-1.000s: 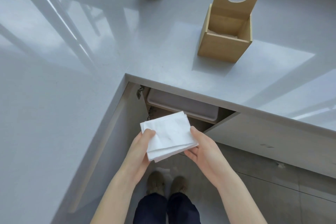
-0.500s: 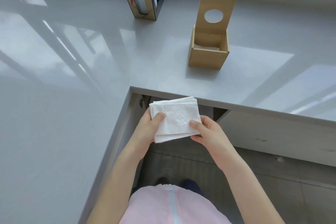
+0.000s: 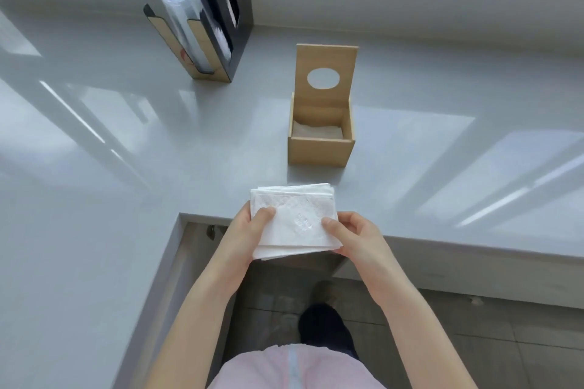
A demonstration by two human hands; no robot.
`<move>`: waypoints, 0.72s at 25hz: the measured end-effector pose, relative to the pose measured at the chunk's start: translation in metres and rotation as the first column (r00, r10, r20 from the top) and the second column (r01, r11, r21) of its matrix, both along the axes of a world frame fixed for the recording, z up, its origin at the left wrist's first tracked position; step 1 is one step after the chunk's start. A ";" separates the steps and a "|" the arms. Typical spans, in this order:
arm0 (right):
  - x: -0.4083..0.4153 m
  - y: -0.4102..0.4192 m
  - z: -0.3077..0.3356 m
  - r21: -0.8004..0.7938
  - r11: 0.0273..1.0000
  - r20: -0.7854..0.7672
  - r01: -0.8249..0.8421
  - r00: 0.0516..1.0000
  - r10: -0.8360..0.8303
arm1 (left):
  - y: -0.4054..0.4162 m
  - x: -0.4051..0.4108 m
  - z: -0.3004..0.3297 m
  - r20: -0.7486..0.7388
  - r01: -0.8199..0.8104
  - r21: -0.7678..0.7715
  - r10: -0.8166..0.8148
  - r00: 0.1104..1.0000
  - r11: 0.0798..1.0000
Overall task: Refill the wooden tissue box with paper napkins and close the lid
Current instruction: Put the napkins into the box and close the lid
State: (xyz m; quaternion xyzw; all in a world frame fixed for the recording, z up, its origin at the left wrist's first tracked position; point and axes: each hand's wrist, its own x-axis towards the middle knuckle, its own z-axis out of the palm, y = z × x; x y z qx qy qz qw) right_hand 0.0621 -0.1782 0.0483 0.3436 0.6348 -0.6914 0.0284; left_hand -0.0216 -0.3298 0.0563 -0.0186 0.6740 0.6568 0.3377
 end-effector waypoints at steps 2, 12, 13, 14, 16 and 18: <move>-0.023 0.024 0.000 0.036 0.999 0.019 -0.005 1.000 0.004 | 0.024 -0.021 0.004 0.026 -0.008 -0.014 0.008 1.000 1.000; -0.110 0.105 0.021 0.156 0.982 -0.056 -0.103 0.992 0.113 | 0.093 -0.099 0.019 -0.213 -0.151 -0.142 0.119 0.970 0.978; -0.116 0.110 0.023 0.167 0.980 -0.059 -0.111 0.991 0.122 | 0.097 -0.103 0.020 -0.210 -0.170 -0.131 0.140 0.968 0.977; -0.121 0.114 0.025 0.182 0.976 -0.053 -0.120 0.990 0.131 | 0.100 -0.106 0.020 -0.201 -0.191 -0.123 0.164 0.966 0.974; -0.130 0.119 0.026 0.229 0.964 -0.036 -0.133 0.989 0.145 | 0.106 -0.113 0.021 -0.202 -0.235 -0.123 0.207 0.957 0.964; -0.136 0.121 0.026 0.300 0.943 -0.007 -0.141 0.989 0.150 | 0.111 -0.118 0.022 -0.227 -0.246 -0.141 0.210 0.951 0.959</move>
